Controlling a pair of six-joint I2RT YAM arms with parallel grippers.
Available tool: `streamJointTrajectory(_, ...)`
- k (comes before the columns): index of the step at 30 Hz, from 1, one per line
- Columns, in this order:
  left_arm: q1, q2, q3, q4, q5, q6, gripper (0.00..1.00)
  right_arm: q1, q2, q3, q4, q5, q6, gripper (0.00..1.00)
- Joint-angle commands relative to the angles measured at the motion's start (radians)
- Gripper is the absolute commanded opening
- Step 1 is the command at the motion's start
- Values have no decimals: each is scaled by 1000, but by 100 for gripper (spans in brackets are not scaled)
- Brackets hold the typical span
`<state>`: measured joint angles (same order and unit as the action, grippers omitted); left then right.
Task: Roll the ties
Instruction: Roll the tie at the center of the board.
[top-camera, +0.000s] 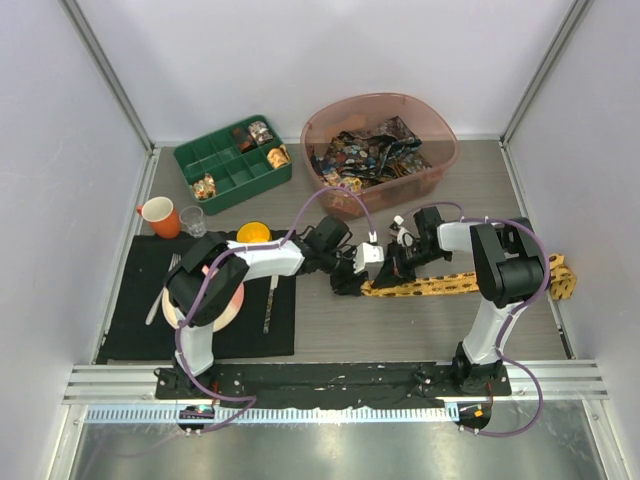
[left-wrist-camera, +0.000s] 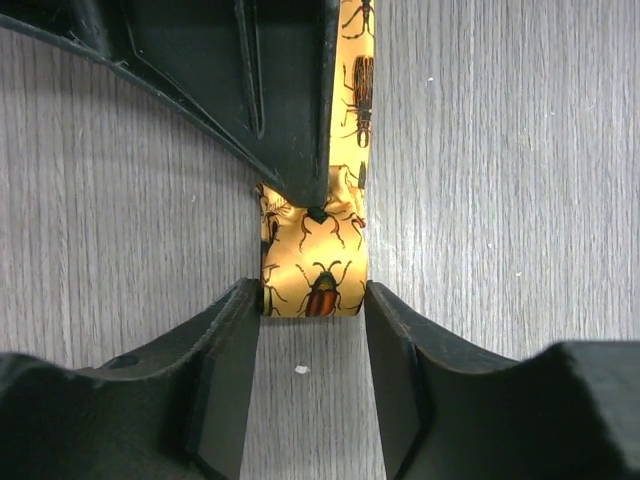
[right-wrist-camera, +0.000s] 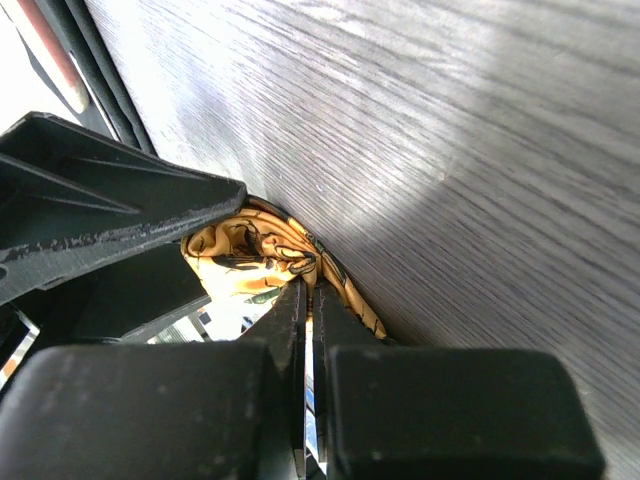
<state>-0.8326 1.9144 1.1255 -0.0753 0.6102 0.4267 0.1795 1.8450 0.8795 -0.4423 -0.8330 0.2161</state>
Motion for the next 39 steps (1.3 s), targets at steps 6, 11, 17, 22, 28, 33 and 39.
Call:
streamJointTrajectory(6,-39,-17,34,72,25,-20,41,26,37,-45,51,255,-55,1)
streamJointTrajectory(11,-56,3,59,121,3,-86,38,26,36,-45,53,255,-55,1)
streamJointTrajectory(17,-83,58,102,154,-26,-138,39,25,42,-45,51,252,-55,1)
streamJointTrajectory(22,-94,104,117,105,-76,-135,40,26,42,-43,50,247,-55,1)
streamJointTrajectory(28,-97,100,94,-53,-153,-57,39,25,30,-42,44,229,-60,1)
streamJointTrajectory(33,-112,121,97,-133,-227,-37,39,23,-1,-51,54,183,-67,1)
streamJointTrajectory(39,-120,182,158,-216,-299,-37,37,15,-38,-48,53,130,-60,5)
